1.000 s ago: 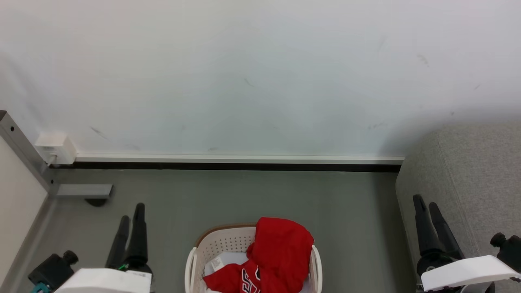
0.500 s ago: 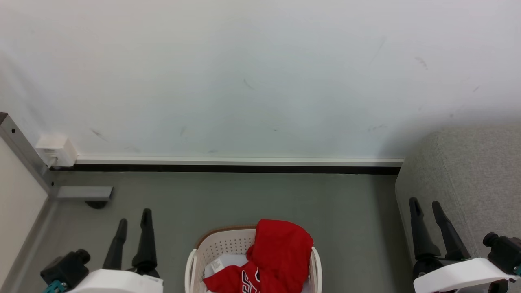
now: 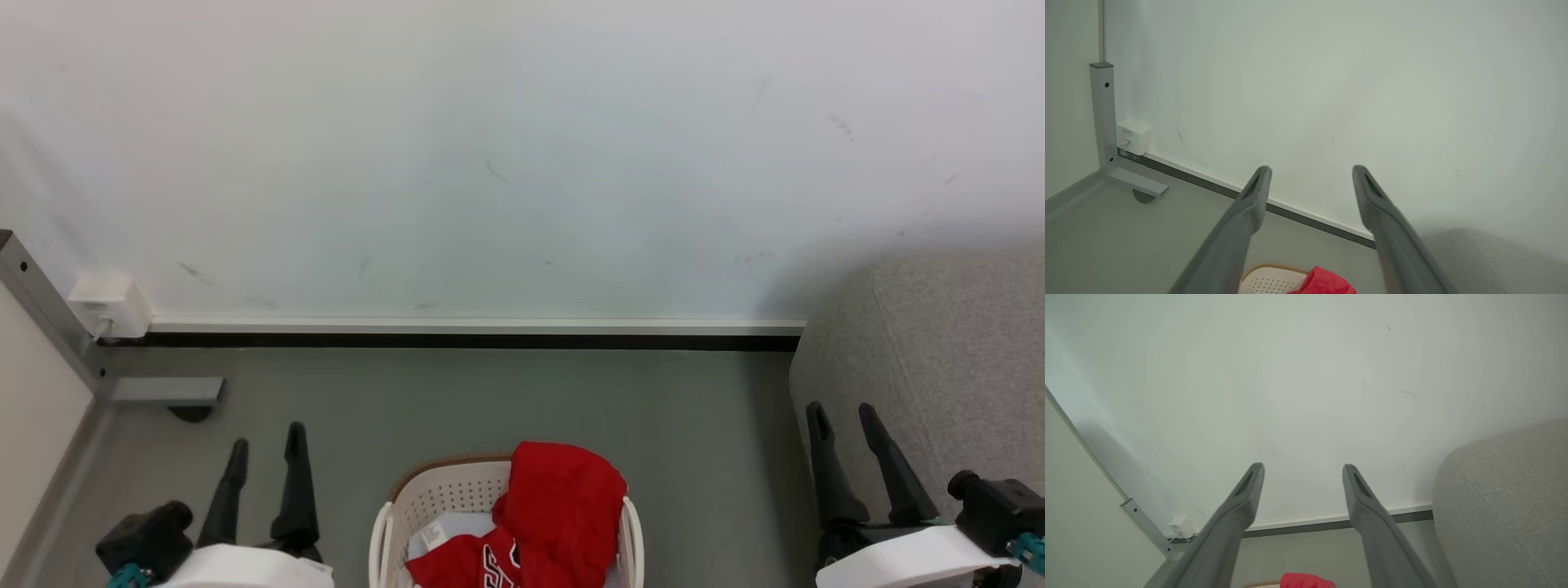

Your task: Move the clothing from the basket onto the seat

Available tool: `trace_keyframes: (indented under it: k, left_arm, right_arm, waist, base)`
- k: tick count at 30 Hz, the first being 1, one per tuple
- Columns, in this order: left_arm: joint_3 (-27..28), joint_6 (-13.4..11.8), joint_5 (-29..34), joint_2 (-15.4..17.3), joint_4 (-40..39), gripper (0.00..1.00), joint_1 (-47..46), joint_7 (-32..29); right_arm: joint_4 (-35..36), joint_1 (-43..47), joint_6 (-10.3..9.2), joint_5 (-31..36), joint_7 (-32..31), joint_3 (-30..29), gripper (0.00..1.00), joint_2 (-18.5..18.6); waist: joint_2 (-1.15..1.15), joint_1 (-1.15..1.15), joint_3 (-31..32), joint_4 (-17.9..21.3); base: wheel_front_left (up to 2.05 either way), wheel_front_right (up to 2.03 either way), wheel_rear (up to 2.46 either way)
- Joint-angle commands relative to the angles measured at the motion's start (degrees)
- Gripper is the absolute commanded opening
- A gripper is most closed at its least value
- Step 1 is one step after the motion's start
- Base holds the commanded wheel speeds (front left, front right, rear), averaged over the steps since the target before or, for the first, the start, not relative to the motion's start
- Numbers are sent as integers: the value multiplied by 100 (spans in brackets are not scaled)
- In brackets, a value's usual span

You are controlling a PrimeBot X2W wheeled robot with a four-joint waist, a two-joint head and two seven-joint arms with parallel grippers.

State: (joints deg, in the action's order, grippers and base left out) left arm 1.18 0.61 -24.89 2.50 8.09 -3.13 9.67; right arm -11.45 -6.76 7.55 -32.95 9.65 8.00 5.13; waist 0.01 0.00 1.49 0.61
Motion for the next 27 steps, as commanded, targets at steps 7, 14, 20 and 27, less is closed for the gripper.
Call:
trace_keyframes:
  k: [7,14,20,27]
  left_arm:
    - [-42,-40,578,45,-132,100,-16,138]
    - [-59,-28,918,48,-162,100,20,224]
    - [-58,-46,1187,50,-210,100,30,304]
    - [-70,-56,1489,52,-231,100,45,390]
  right_arm:
    - [-32,-125,-9,468,141,120,100,27]
    - [-65,-169,-10,771,227,198,100,20]
    - [-59,-167,-10,1017,303,241,100,24]
    - [-37,-187,-11,1281,383,299,100,28]
  waist:
    - [-1,0,-4,36]
    - [-1,0,-7,73]
    - [-1,0,-1,96]
    - [-1,0,3,125]
  base:
    - [0,0,0]
    - [0,0,0]
    - [0,0,0]
    - [0,0,0]
